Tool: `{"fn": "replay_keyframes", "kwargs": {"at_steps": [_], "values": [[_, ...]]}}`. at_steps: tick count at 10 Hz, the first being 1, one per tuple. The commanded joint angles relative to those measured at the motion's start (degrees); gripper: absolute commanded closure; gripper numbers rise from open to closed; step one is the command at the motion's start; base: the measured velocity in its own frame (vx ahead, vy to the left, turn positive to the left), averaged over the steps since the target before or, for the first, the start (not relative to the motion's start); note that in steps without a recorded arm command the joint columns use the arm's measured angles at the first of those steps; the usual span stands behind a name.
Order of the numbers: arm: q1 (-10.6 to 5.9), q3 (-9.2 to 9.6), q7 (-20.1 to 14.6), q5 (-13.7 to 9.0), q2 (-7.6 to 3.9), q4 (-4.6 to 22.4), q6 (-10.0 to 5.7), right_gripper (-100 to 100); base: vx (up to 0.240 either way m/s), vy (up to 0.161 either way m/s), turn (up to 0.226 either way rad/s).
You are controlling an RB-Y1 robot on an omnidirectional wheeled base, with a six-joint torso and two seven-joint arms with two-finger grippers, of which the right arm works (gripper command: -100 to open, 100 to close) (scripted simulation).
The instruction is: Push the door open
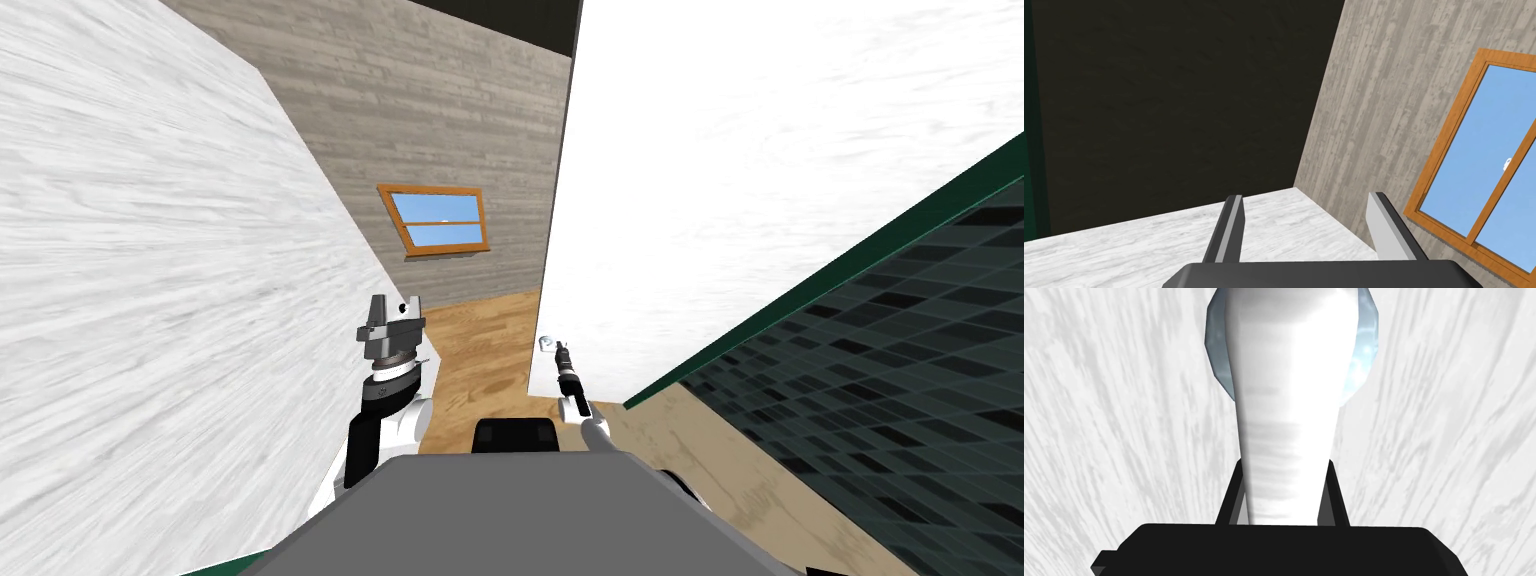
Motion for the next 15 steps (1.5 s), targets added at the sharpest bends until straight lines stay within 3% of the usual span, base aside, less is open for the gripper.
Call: {"fn": "replay_keyframes", "kwargs": {"at_steps": [1, 5, 10, 12, 15], "values": [[-1.18, -1.13, 0.06, -0.57, -0.61, 1.59, -1.03, 100, 0.129, 0.067, -0.037], [-1.19, -3.73, 0.83, -1.92, -0.02, 1.69, -1.13, 100, 0.165, 0.107, -0.076], [-1.19, -5.47, 1.34, -2.83, 0.81, 1.76, -1.19, 100, 0.149, 0.071, -0.051], [-0.41, -6.58, 1.62, -3.42, -0.55, 1.31, -0.98, 100, 0.091, 0.012, -0.034], [-0.33, -7.69, 2.02, -4.13, -1.31, 1.31, -1.05, 100, 0.175, 0.02, -0.031]]}}
